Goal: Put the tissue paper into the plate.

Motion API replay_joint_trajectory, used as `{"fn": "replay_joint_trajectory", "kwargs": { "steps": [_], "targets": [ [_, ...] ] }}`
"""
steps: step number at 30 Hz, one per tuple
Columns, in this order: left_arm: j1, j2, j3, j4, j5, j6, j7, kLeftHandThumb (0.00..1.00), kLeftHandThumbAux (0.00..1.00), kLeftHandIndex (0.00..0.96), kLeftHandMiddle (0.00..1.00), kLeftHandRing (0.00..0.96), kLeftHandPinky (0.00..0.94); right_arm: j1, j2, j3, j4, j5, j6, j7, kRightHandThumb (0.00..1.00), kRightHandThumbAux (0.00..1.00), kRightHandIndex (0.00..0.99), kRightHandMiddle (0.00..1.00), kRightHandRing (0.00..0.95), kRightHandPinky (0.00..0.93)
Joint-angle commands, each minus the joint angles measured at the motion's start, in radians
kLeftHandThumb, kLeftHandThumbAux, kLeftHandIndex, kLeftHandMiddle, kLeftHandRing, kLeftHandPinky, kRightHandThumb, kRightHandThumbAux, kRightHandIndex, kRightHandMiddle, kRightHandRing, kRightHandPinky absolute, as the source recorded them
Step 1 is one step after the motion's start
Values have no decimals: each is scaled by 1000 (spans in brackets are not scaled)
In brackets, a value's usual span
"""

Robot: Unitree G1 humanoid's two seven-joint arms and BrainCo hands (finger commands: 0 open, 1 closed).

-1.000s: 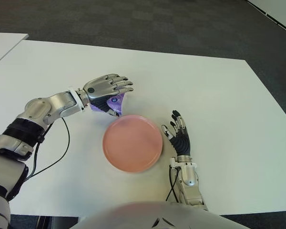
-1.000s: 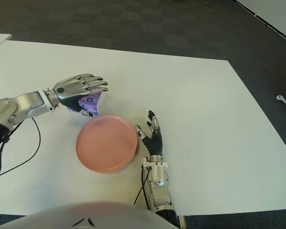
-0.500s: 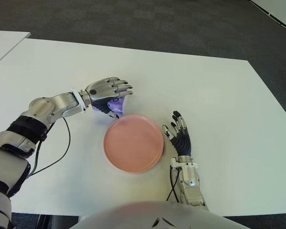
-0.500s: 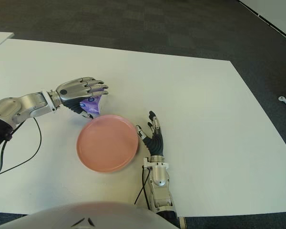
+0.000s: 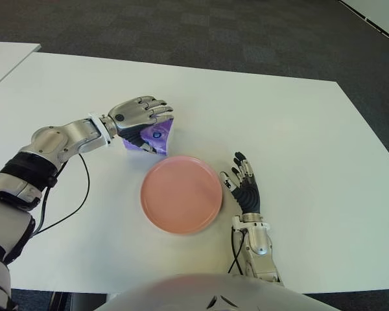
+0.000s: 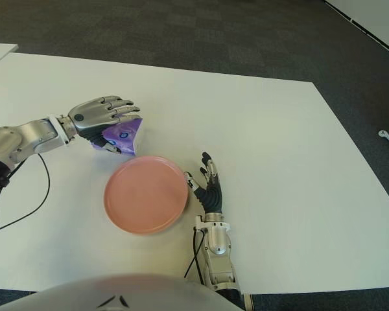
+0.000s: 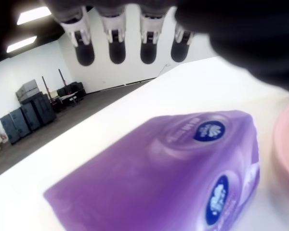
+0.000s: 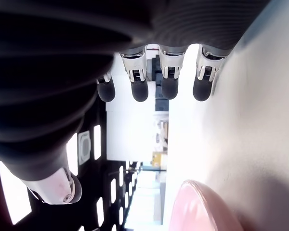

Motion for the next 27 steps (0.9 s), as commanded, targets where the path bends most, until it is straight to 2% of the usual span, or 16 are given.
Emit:
{"fn": "replay_joint_trajectory", "kwargs": {
  "steps": [1,20,27],
  "targets": [
    [-2,21,11,-12,10,29,22,0,309,0,0,0,0,83,-7,-6,91,13,67,14,0,680,0,0,0,0],
    [17,55,56,6,-26,73,74,0,319,0,0,0,0,77,-11,-14,99,15,74,21,2,686,0,0,0,0],
    [29,58,41,26,-11,87,79,0,312,0,0,0,0,69,-13,-13,105,13,65,30,0,677,0,0,0,0]
  ]
}}
